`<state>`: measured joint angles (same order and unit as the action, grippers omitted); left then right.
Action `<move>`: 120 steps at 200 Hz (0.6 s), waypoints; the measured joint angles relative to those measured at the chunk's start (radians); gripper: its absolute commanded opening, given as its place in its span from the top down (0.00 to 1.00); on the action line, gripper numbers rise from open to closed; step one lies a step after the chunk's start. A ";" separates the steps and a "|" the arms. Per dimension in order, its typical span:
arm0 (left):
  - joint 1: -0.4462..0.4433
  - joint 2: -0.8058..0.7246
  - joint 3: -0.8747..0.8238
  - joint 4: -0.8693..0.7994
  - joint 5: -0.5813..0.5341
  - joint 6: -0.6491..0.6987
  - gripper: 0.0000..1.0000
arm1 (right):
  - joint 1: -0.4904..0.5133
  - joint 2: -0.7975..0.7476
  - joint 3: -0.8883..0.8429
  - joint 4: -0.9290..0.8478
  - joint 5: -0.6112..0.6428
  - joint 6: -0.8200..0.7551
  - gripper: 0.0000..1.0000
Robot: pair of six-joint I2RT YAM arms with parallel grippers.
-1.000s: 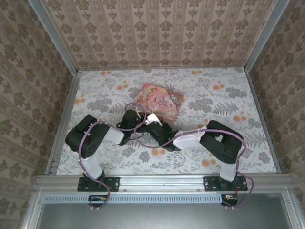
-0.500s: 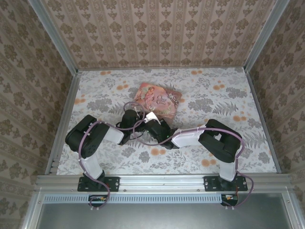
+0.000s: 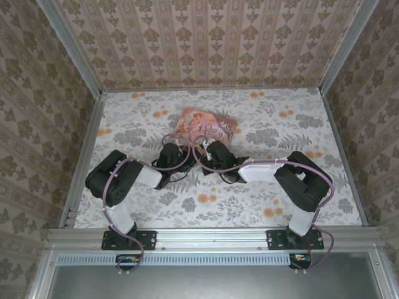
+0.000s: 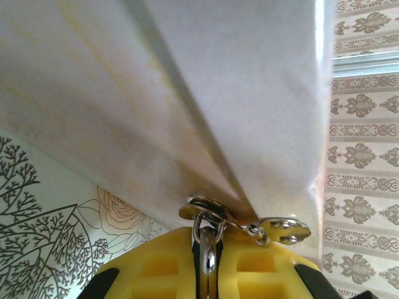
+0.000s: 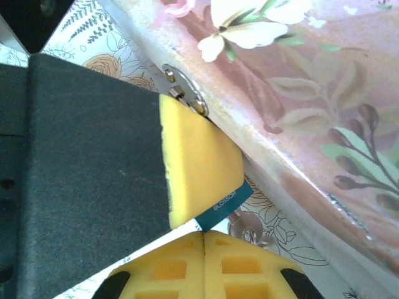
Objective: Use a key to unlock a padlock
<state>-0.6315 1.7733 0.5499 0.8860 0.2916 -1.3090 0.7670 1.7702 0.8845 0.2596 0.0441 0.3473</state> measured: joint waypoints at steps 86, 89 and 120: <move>-0.002 0.000 0.000 0.003 0.018 -0.007 1.00 | -0.058 -0.148 -0.111 0.053 -0.106 0.129 0.56; -0.002 0.000 0.000 0.002 0.018 -0.007 1.00 | -0.059 -0.156 -0.114 0.055 -0.106 0.131 0.55; -0.002 0.000 0.000 0.002 0.027 -0.007 1.00 | -0.064 -0.226 -0.139 0.068 -0.105 0.147 0.57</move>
<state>-0.6334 1.7733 0.5495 0.8875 0.3191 -1.3163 0.7029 1.5444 0.7456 0.3271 -0.0608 0.4942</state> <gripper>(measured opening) 0.094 0.441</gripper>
